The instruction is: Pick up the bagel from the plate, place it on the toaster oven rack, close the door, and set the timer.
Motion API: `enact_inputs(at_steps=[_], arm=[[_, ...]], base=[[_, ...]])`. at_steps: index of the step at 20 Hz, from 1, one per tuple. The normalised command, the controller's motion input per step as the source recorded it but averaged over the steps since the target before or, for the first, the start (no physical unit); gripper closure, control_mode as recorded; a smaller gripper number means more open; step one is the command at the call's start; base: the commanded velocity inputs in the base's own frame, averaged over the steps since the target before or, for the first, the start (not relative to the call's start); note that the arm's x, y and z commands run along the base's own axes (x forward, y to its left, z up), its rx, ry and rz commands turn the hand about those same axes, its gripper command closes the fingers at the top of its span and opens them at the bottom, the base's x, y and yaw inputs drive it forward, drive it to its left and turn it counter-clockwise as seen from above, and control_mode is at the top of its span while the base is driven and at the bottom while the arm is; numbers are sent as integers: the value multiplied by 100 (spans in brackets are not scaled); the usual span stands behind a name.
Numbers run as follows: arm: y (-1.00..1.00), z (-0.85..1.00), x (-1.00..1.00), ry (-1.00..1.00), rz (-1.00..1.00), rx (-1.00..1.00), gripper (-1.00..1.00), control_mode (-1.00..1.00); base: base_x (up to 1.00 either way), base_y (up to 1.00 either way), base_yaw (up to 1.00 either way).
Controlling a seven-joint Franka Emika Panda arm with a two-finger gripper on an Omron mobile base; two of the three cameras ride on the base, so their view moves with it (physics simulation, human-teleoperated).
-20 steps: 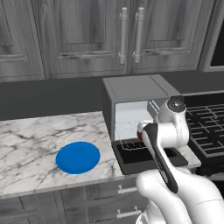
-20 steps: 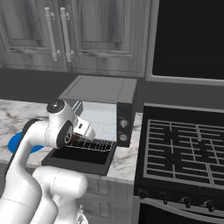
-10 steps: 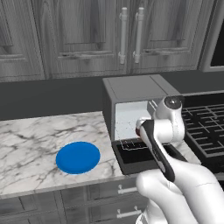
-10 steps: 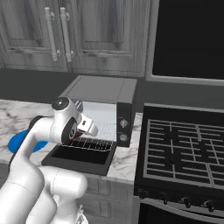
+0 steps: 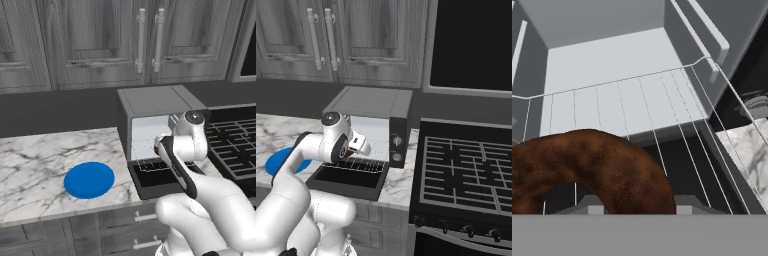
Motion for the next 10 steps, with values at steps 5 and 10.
enact_inputs(at_steps=[5,10], arm=[[0,-18,22,0,0,0,100,-100],[-1,-11,22,0,0,0,100,-100]], base=[[0,0,0],[0,0,0]])
